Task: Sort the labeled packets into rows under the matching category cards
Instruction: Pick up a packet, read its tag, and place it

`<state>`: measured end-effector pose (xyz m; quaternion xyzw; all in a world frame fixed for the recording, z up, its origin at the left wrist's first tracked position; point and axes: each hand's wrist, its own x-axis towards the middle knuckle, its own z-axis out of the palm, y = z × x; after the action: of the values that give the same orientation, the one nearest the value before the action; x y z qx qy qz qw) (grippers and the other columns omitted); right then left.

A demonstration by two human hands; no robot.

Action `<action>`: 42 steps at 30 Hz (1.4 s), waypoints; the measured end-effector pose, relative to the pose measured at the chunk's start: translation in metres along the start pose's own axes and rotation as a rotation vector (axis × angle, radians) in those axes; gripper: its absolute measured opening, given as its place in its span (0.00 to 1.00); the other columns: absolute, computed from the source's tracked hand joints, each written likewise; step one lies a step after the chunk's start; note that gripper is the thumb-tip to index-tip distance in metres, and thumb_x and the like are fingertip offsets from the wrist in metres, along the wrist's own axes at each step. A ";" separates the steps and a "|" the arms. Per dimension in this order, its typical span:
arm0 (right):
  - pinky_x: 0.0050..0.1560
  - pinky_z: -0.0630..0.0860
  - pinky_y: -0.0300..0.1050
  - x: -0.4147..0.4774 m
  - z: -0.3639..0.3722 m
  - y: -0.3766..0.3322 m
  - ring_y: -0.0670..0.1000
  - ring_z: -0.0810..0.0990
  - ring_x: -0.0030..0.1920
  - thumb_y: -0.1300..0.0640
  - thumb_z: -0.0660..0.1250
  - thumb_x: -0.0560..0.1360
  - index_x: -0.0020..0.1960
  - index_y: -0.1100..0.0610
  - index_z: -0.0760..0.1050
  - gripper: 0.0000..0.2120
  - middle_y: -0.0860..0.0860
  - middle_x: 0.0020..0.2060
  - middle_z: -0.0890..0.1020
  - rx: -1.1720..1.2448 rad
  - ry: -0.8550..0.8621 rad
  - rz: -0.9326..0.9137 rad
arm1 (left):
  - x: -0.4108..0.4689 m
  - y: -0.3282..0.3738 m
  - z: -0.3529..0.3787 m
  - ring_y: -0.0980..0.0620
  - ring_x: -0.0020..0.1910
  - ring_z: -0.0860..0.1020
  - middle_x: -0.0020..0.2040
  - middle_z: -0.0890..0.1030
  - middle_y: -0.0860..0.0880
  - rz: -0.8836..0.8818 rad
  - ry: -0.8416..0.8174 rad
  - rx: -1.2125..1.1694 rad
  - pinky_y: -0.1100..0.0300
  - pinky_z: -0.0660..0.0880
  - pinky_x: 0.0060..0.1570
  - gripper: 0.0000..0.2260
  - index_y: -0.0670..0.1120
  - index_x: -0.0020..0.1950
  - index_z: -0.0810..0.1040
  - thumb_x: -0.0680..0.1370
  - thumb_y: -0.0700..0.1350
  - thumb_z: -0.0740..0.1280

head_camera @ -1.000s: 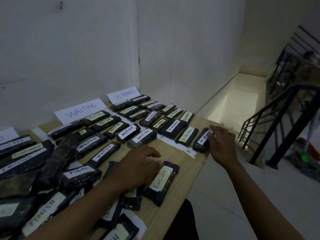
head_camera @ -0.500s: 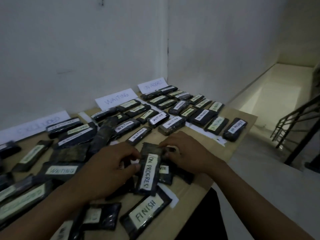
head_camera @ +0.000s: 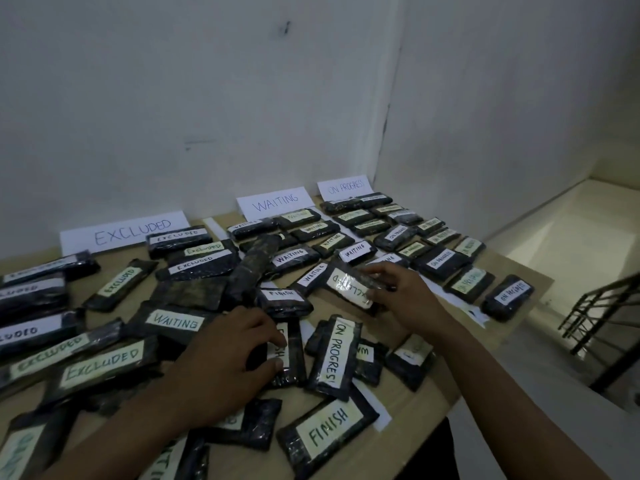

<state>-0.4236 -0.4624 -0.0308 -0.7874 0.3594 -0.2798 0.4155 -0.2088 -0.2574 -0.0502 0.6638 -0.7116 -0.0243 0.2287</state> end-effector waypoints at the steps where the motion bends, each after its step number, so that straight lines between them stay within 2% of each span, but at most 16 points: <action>1: 0.46 0.81 0.47 -0.002 0.000 0.000 0.50 0.81 0.52 0.66 0.70 0.73 0.53 0.46 0.77 0.16 0.50 0.55 0.81 0.085 0.001 0.027 | 0.000 0.000 0.001 0.65 0.52 0.67 0.52 0.72 0.64 0.002 0.007 0.002 0.66 0.67 0.52 0.20 0.59 0.54 0.78 0.71 0.66 0.55; 5: 0.40 0.82 0.51 -0.009 0.000 -0.007 0.54 0.84 0.44 0.72 0.70 0.70 0.56 0.52 0.77 0.21 0.52 0.46 0.83 0.350 -0.004 0.093 | 0.000 0.000 0.001 0.65 0.50 0.66 0.51 0.73 0.63 0.003 0.032 0.001 0.70 0.64 0.50 0.18 0.58 0.53 0.79 0.72 0.64 0.57; 8: 0.36 0.81 0.48 -0.012 0.001 -0.015 0.54 0.84 0.41 0.78 0.67 0.67 0.57 0.54 0.75 0.25 0.53 0.40 0.83 0.431 -0.033 0.087 | -0.001 0.000 0.002 0.65 0.51 0.67 0.51 0.72 0.63 -0.006 0.037 -0.005 0.65 0.67 0.51 0.18 0.59 0.54 0.78 0.72 0.64 0.56; 12: 0.35 0.81 0.47 -0.014 0.005 -0.023 0.54 0.84 0.40 0.81 0.65 0.66 0.55 0.52 0.75 0.28 0.55 0.43 0.82 0.459 -0.059 0.085 | -0.001 0.001 0.002 0.65 0.50 0.67 0.50 0.73 0.63 0.001 0.049 0.003 0.65 0.67 0.50 0.17 0.58 0.53 0.78 0.73 0.63 0.57; 16: 0.42 0.81 0.57 -0.013 0.009 -0.026 0.62 0.82 0.46 0.78 0.62 0.70 0.54 0.55 0.76 0.23 0.56 0.47 0.83 0.558 -0.076 0.126 | 0.000 0.001 0.000 0.66 0.50 0.68 0.49 0.74 0.62 0.016 0.078 -0.018 0.70 0.66 0.49 0.16 0.56 0.52 0.79 0.74 0.60 0.56; 19: 0.47 0.80 0.60 -0.011 0.014 -0.029 0.61 0.82 0.46 0.70 0.62 0.74 0.53 0.56 0.79 0.14 0.57 0.47 0.84 0.566 -0.046 0.159 | 0.002 0.001 -0.003 0.66 0.49 0.71 0.49 0.75 0.62 0.010 0.090 -0.024 0.66 0.71 0.48 0.15 0.56 0.52 0.79 0.75 0.59 0.56; 21: 0.47 0.80 0.58 -0.009 0.019 -0.033 0.59 0.82 0.46 0.68 0.63 0.74 0.52 0.56 0.79 0.12 0.57 0.47 0.85 0.543 -0.008 0.158 | 0.005 0.003 -0.007 0.66 0.48 0.73 0.47 0.76 0.63 -0.006 0.117 -0.054 0.65 0.72 0.45 0.10 0.57 0.51 0.79 0.76 0.56 0.60; 25: 0.36 0.78 0.47 -0.007 0.033 -0.051 0.59 0.82 0.43 0.71 0.66 0.72 0.50 0.62 0.77 0.09 0.59 0.44 0.84 0.573 -0.036 0.098 | 0.012 0.003 -0.025 0.64 0.45 0.77 0.43 0.79 0.62 -0.091 0.235 -0.171 0.67 0.73 0.44 0.06 0.55 0.47 0.81 0.75 0.53 0.65; 27: 0.34 0.80 0.48 -0.006 0.043 -0.064 0.60 0.83 0.41 0.73 0.68 0.69 0.53 0.62 0.74 0.15 0.61 0.44 0.83 0.615 -0.081 0.065 | 0.015 0.004 -0.037 0.62 0.41 0.79 0.40 0.81 0.60 -0.154 0.322 -0.284 0.67 0.74 0.41 0.03 0.54 0.45 0.82 0.76 0.48 0.68; 29: 0.36 0.82 0.54 -0.005 0.055 -0.078 0.62 0.83 0.42 0.75 0.70 0.66 0.58 0.58 0.71 0.25 0.62 0.45 0.83 0.660 -0.123 0.033 | 0.019 0.004 -0.052 0.60 0.36 0.80 0.38 0.83 0.57 -0.246 0.405 -0.434 0.67 0.75 0.36 0.05 0.53 0.43 0.82 0.76 0.44 0.70; 31: 0.37 0.81 0.56 -0.005 0.067 -0.092 0.62 0.84 0.43 0.74 0.72 0.64 0.60 0.53 0.70 0.29 0.60 0.45 0.83 0.676 -0.153 0.000 | 0.020 0.002 -0.069 0.57 0.36 0.81 0.39 0.84 0.53 -0.322 0.390 -0.585 0.65 0.75 0.36 0.04 0.53 0.45 0.82 0.75 0.44 0.70; 34: 0.35 0.81 0.51 -0.008 0.087 -0.114 0.61 0.84 0.42 0.71 0.72 0.67 0.57 0.55 0.73 0.22 0.59 0.46 0.84 0.737 -0.174 -0.031 | 0.013 -0.001 -0.092 0.54 0.39 0.82 0.44 0.84 0.49 -0.359 0.204 -0.674 0.63 0.76 0.36 0.06 0.50 0.52 0.81 0.75 0.46 0.71; 35: 0.35 0.81 0.50 -0.010 0.094 -0.120 0.60 0.84 0.42 0.69 0.72 0.68 0.56 0.56 0.74 0.20 0.59 0.46 0.84 0.745 -0.174 -0.037 | 0.010 -0.002 -0.098 0.54 0.39 0.82 0.45 0.84 0.48 -0.366 0.196 -0.681 0.62 0.77 0.37 0.08 0.49 0.53 0.81 0.74 0.45 0.72; 39: 0.37 0.82 0.49 -0.015 0.121 -0.134 0.55 0.85 0.41 0.64 0.72 0.70 0.54 0.57 0.76 0.14 0.54 0.44 0.86 0.712 -0.213 -0.073 | -0.016 -0.006 -0.118 0.54 0.32 0.79 0.43 0.84 0.48 -0.442 0.283 -0.647 0.58 0.77 0.34 0.09 0.48 0.53 0.80 0.74 0.39 0.72; 42: 0.31 0.79 0.43 -0.021 0.142 -0.135 0.50 0.83 0.36 0.62 0.72 0.71 0.52 0.55 0.77 0.11 0.51 0.39 0.85 0.632 -0.295 -0.113 | -0.050 -0.015 -0.130 0.54 0.31 0.76 0.42 0.83 0.52 -0.517 0.331 -0.646 0.59 0.72 0.31 0.09 0.48 0.54 0.79 0.76 0.37 0.69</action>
<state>-0.2857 -0.3282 0.0111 -0.6704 0.1473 -0.2830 0.6699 -0.1479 -0.1763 0.0465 0.7092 -0.4321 -0.1952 0.5218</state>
